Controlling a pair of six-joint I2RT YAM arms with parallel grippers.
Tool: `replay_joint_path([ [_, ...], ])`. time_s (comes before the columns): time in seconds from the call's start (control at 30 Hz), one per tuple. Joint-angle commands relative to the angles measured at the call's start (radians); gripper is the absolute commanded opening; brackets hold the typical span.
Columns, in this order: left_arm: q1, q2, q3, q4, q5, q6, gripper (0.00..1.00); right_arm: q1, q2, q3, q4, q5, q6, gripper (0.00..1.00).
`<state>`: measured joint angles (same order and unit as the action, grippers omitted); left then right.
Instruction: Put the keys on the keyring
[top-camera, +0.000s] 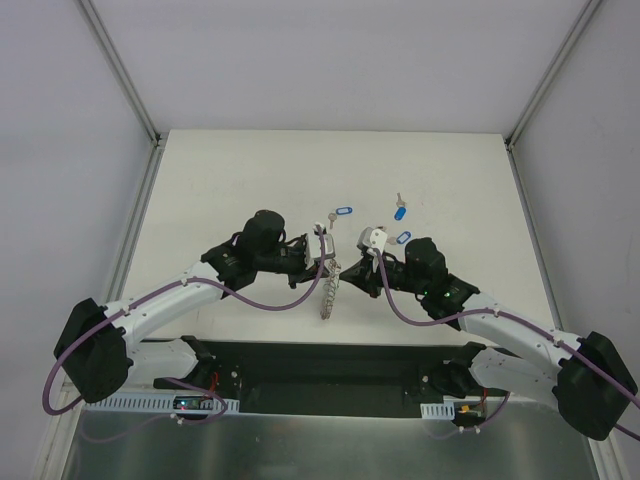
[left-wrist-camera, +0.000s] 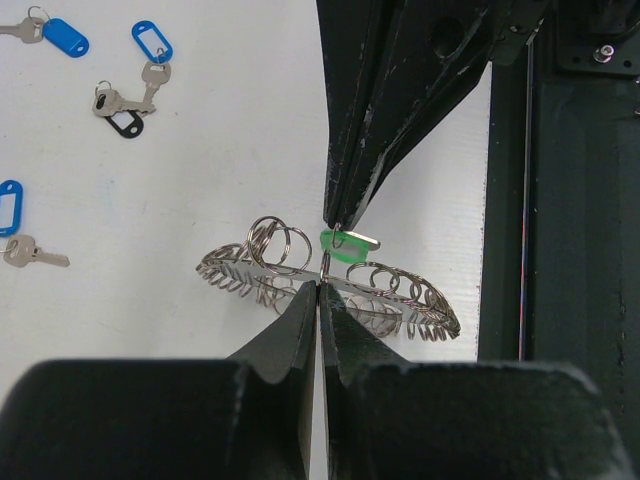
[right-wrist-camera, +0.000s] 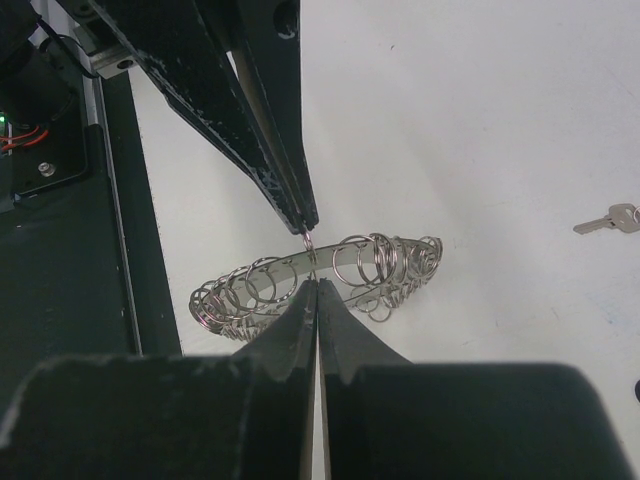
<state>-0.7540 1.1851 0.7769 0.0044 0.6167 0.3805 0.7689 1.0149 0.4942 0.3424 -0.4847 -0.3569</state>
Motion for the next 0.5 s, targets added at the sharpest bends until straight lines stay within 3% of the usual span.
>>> replay_joint_path([
  [0.0, -0.010, 0.005, 0.005, 0.040, 0.006, 0.000, 0.00, -0.003, -0.006, 0.000, 0.067, -0.014, -0.019, 0.01],
  [0.47, -0.010, 0.007, 0.005, 0.040, 0.005, 0.001, 0.00, -0.003, -0.010, -0.009, 0.081, 0.008, -0.025, 0.01],
])
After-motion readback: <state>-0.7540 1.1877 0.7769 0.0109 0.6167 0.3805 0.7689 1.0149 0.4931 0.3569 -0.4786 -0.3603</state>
